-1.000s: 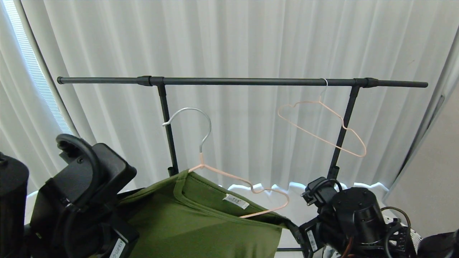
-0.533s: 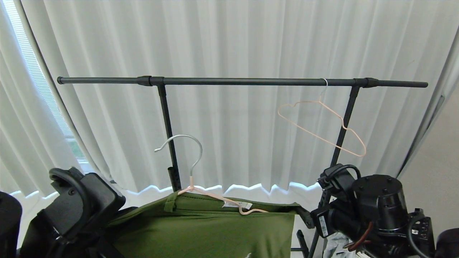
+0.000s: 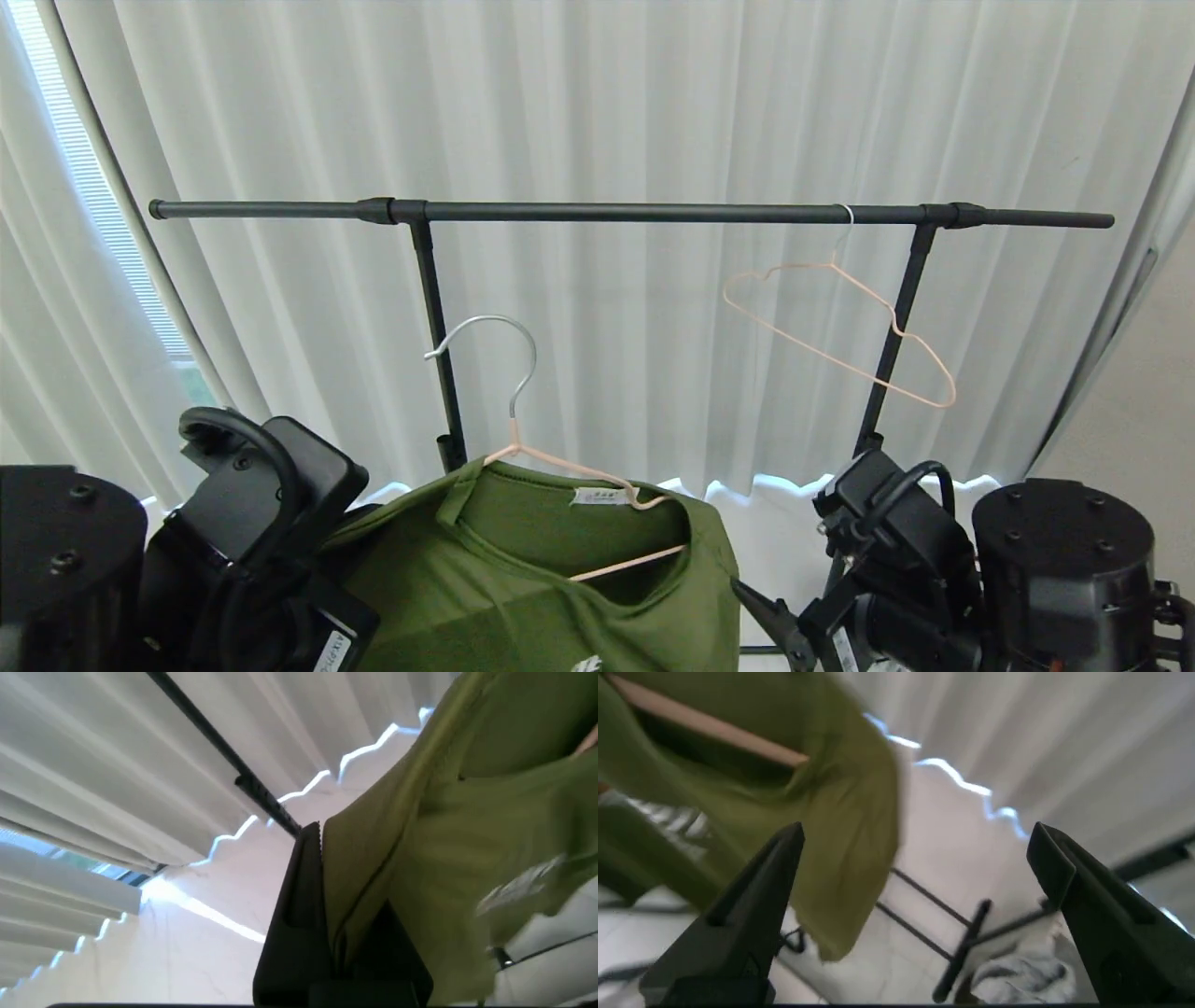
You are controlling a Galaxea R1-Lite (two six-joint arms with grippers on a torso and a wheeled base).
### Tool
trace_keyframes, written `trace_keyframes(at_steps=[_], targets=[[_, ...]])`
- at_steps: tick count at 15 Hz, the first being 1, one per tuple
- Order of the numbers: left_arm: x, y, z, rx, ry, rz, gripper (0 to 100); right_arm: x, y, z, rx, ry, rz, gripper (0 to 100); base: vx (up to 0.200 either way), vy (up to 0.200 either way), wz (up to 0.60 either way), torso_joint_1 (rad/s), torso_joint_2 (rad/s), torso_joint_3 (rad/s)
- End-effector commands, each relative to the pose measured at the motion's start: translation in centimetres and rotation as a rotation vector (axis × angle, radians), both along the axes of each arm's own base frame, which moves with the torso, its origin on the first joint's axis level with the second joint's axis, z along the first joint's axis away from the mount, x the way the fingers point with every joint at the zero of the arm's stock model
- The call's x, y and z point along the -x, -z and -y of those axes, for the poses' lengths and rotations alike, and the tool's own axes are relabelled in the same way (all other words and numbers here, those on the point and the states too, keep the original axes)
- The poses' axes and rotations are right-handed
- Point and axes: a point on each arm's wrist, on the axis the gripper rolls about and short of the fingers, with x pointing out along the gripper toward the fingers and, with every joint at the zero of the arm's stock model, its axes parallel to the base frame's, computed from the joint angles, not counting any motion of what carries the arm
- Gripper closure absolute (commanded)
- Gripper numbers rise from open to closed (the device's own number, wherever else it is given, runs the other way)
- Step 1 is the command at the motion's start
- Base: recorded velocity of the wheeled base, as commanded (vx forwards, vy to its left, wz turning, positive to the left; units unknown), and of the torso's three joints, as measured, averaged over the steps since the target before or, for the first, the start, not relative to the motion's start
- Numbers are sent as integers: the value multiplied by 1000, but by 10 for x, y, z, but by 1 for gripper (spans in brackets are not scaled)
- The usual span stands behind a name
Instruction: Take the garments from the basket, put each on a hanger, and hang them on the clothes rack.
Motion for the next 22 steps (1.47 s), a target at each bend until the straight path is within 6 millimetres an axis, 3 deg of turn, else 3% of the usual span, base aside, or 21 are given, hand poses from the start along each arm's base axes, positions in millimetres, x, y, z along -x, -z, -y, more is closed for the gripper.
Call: trace_keyframes(at_steps=[1,7,11,16,22], targets=[[2,7,-2,-2,11,-12,100,12,-15,7,-21,-94,28,0,0,0,0,0,0,0],[19,26,-13,133,249,-43,100,20,-47,7,-11,-350,6,0,0,0,0,0,0,0],[25,22,-6,180,336,-10,100,24,-47,-16,30,-576,-97,0,0,0,0,0,0,0],[28,18,-7,121,393,50,100,9,-43,-47,60,-619,-164,0,0,0,0,0,0,0],[29,16,-8,125,395,61,100,7,-33,-51,81,-613,-198,0,0,0,0,0,0,0]])
